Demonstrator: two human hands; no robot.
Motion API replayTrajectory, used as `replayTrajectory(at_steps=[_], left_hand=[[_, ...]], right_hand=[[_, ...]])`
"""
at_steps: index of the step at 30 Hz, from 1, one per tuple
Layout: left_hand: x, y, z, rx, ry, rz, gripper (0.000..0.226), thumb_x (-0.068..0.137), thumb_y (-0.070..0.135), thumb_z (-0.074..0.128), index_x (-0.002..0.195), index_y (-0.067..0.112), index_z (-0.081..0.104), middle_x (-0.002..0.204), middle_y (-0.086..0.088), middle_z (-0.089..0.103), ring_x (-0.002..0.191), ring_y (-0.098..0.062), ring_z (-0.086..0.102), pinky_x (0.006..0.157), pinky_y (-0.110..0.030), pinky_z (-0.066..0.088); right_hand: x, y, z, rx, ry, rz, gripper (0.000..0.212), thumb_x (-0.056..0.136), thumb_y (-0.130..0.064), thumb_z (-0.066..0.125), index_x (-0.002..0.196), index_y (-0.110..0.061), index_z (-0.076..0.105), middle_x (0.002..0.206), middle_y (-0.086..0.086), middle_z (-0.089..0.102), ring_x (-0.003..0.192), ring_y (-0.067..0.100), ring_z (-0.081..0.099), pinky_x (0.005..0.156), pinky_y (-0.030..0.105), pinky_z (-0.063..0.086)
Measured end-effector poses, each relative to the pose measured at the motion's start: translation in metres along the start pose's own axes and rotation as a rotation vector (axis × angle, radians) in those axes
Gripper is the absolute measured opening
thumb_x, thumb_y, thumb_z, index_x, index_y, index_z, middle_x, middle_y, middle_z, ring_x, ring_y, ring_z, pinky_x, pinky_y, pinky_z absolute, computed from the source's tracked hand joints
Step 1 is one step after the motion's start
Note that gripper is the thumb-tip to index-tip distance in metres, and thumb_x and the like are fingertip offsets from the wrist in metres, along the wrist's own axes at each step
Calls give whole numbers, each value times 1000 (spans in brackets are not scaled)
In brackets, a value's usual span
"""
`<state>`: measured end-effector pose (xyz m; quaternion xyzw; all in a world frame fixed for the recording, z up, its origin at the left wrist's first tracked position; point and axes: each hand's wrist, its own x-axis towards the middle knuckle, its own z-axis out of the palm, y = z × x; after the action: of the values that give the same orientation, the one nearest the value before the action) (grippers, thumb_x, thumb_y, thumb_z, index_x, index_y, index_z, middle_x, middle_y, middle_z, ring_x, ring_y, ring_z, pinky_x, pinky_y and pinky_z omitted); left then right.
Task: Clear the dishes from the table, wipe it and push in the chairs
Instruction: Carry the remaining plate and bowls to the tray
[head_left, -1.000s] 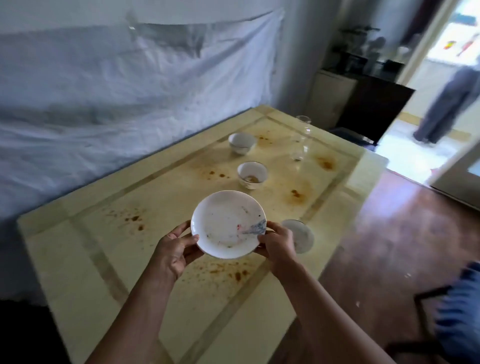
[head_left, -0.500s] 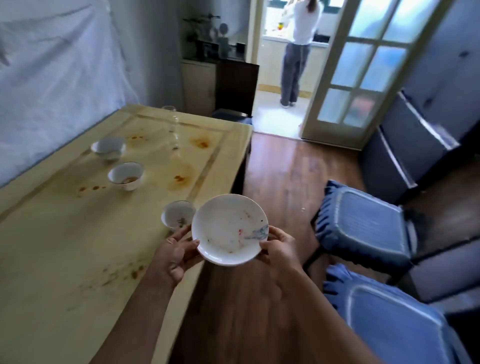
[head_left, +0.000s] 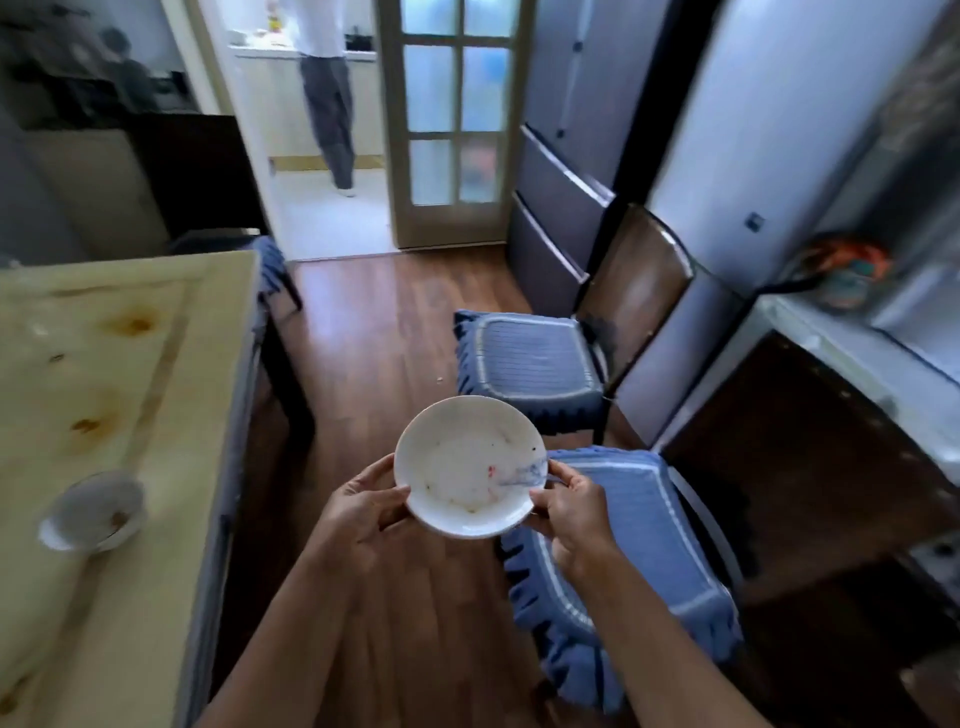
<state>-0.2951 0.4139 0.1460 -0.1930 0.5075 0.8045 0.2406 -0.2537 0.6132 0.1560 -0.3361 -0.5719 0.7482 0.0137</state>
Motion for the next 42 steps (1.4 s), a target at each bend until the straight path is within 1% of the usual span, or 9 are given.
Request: replayTrajectory(at_steps=[5, 9, 14, 18, 22, 24, 29, 34, 42], left_hand=[[16, -18, 50, 117, -131, -95, 46, 81, -13, 53, 116, 16, 63, 100, -13, 68, 64, -23, 72, 53, -31, 59], [21, -41, 88, 224, -215, -182, 46, 84, -12, 53, 119, 17, 61, 100, -9, 69, 72, -22, 71, 55, -33, 60], [16, -75, 138, 337, -332, -264, 48, 85, -12, 53, 124, 15, 57, 83, -8, 73, 70, -24, 70, 60, -38, 60], [1, -112, 191, 420, -442, -328, 49, 85, -12, 53, 124, 16, 55, 89, -14, 68, 59, -22, 70, 48, -32, 58], [-15, -150, 235, 471, -516, -380, 43, 84, -12, 54, 116, 16, 58, 69, -9, 73, 62, -24, 69, 51, -35, 59], [-26, -171, 261, 508, -562, -407, 39, 84, -13, 53, 110, 16, 58, 65, -7, 73, 70, -27, 67, 55, -38, 60], [-48, -224, 320, 561, -629, -442, 34, 84, -13, 52, 98, 16, 62, 91, -15, 68, 84, -32, 63, 62, -41, 58], [-65, -281, 380, 617, -700, -463, 44, 85, -11, 52, 122, 13, 57, 117, -12, 63, 95, -31, 64, 72, -44, 58], [-88, -352, 461, 666, -700, -483, 43, 84, -11, 53, 119, 14, 59, 104, -6, 67, 87, -25, 65, 59, -36, 60]], right_hand=[[-12, -2, -57, 92, 165, -7, 41, 80, 21, 53, 109, -8, 62, 91, 10, 67, 76, 28, 65, 56, 34, 58], [-22, 9, -100, 179, 337, 11, 44, 84, 17, 51, 118, -10, 60, 98, 12, 65, 86, 32, 63, 60, 38, 55], [-45, 18, -155, 251, 504, -20, 43, 82, 18, 52, 121, 0, 60, 94, 13, 66, 93, 33, 63, 83, 46, 54], [-73, 21, -208, 344, 641, -59, 41, 82, 20, 49, 114, -3, 60, 92, 10, 64, 85, 24, 60, 78, 41, 52], [-93, 29, -260, 396, 768, -38, 53, 83, 16, 52, 134, -1, 49, 111, 15, 63, 101, 29, 60, 88, 49, 50], [-106, 31, -291, 439, 808, -24, 56, 84, 14, 52, 138, -4, 45, 120, 17, 62, 107, 34, 61, 80, 46, 54], [-130, 35, -363, 499, 881, -30, 56, 85, 14, 52, 138, -4, 45, 123, 16, 60, 107, 33, 60, 83, 46, 54], [-139, 38, -441, 520, 946, -19, 58, 84, 13, 56, 138, -5, 45, 132, 15, 56, 114, 33, 57, 94, 53, 50], [-141, 37, -543, 530, 1017, 9, 57, 82, 13, 58, 136, -5, 49, 125, 13, 59, 114, 32, 57, 94, 52, 50]])
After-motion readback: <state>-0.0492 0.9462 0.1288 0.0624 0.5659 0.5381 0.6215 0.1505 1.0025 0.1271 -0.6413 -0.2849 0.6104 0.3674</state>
